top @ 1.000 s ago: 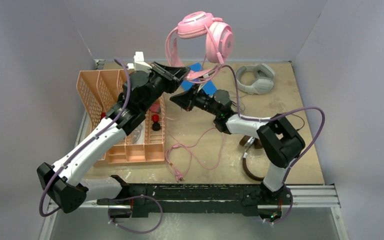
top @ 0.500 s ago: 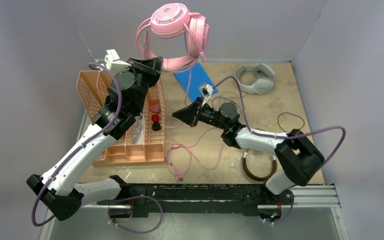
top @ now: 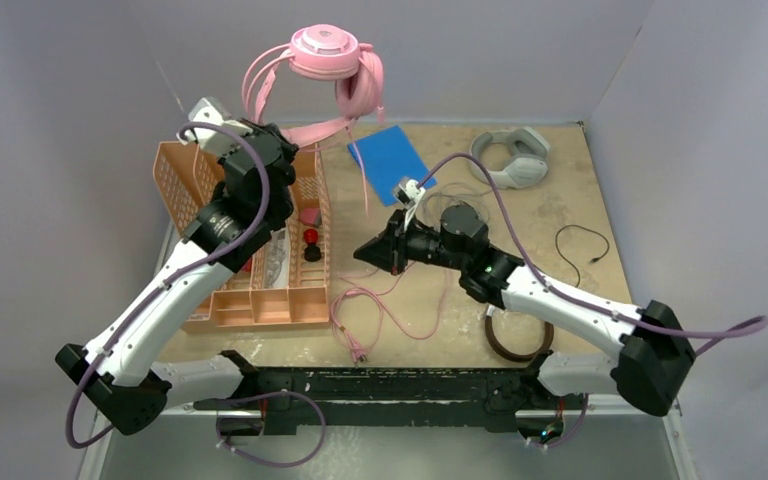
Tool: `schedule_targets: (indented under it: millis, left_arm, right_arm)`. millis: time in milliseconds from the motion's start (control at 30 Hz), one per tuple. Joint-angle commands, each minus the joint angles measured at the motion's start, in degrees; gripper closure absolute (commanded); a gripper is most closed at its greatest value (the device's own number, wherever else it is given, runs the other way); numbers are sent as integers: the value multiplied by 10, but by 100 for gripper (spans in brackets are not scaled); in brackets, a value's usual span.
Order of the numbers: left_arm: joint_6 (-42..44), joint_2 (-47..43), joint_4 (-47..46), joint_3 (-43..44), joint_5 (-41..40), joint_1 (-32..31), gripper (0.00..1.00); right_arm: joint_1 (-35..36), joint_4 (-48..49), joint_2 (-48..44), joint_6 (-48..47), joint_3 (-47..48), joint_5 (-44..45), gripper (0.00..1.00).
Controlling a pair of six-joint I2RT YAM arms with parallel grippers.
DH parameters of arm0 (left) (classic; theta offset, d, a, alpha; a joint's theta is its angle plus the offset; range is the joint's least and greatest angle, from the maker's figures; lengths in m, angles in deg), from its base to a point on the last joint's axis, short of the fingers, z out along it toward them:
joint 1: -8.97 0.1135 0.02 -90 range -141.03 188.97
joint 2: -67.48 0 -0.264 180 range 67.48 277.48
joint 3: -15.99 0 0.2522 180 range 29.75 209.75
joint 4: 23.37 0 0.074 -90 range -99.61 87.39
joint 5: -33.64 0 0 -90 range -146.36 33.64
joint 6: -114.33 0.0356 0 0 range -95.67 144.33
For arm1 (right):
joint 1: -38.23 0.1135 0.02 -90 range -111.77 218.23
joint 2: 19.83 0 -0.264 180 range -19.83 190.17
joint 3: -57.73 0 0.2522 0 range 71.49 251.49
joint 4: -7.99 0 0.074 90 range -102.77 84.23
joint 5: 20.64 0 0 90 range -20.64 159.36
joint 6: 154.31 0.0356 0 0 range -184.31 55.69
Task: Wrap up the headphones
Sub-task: Wrap the headphones cable around the headphones.
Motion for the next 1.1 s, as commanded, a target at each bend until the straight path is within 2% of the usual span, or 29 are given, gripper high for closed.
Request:
schedule_targets:
  millis: [0, 267, 467, 667, 800, 900, 1067]
  left_arm:
    - [86, 5, -60, 14, -120, 3, 100]
    - [161, 17, -79, -36, -154, 3, 100]
    - [229, 28, -52, -79, -111, 3, 100]
    - [301, 22, -22, -116, -8, 4, 100]
    - [338, 19, 19, -119, 50, 3, 100]
    - [349, 8, 40, -121, 77, 3, 100]
    - [363, 8, 86, -101, 170, 3, 100]
  right_arm:
    - [43, -170, -66, -68, 55, 23, 100]
    - [73, -333, -113, -106, 122, 64, 100]
    - [74, -457, -107, -164, 239, 123, 100]
    - [74, -597, -59, -258, 386, 199, 100]
    - [74, -664, -31, -327, 446, 252, 100]
    - [73, -686, -21, -368, 460, 304, 100]
    - [74, -669, -10, -465, 444, 349, 100]
